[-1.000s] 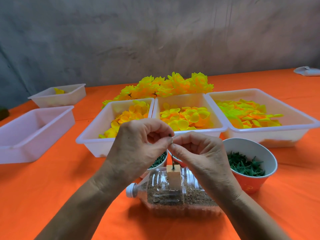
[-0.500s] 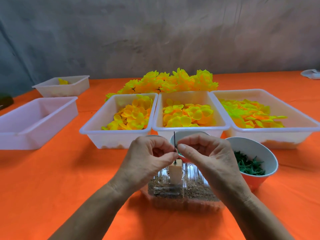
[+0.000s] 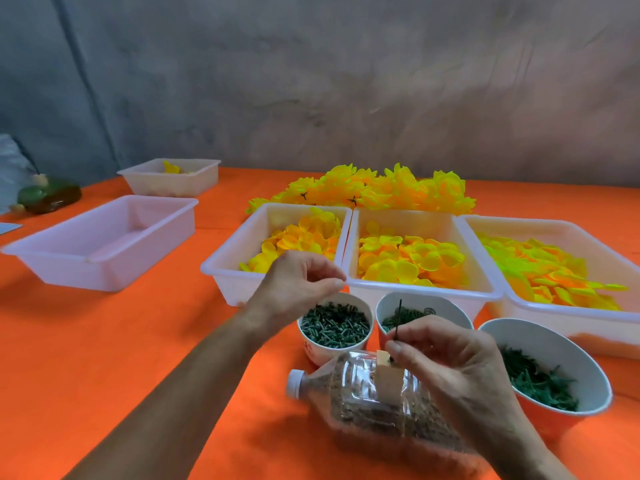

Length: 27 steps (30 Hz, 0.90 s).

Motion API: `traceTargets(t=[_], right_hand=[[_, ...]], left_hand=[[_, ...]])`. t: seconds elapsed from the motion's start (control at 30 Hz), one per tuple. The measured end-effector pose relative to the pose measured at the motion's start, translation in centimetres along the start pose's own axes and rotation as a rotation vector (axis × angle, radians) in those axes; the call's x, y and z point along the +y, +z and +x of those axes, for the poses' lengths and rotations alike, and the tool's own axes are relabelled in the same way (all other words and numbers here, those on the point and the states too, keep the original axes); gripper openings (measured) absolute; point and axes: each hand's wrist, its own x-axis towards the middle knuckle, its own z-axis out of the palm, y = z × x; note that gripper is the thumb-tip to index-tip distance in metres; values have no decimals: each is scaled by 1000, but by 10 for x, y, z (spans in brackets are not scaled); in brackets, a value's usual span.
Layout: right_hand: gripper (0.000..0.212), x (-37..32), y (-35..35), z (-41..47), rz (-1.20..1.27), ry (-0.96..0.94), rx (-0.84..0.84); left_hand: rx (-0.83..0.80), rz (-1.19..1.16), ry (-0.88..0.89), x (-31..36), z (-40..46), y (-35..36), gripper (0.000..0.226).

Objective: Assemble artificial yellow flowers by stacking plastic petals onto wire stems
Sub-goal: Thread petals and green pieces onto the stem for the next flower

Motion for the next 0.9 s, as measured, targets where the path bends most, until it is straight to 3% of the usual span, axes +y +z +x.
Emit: traceTargets(t=[0.1, 0.17, 0.43, 0.53, 0.6, 0.67, 0.77, 0.9], right_hand=[[7, 1, -2, 2, 28, 18, -45], [10, 2, -4, 4, 50, 34, -73], [12, -2, -11, 9, 50, 114, -147], [5, -7, -12, 10, 29, 122, -163], [14, -7, -13, 10, -21, 116, -191], [17, -6, -14, 9, -35, 118, -186], [15, -2, -12, 8, -13, 122, -148], [19, 0, -9, 8, 42, 139, -121]], left_hand=[[187, 291, -38, -18, 41, -21, 7], [182, 427, -108, -31, 66, -30, 11], [-285, 962, -212, -65, 122, 2, 28], [-314, 1101, -204, -68, 129, 18, 20], [-287, 1133, -194, -68, 132, 21, 15], [-242, 1069, -216, -69, 133, 18, 19], [-149, 766, -216, -74, 135, 1, 42], [79, -2, -278, -66, 126, -20, 19]])
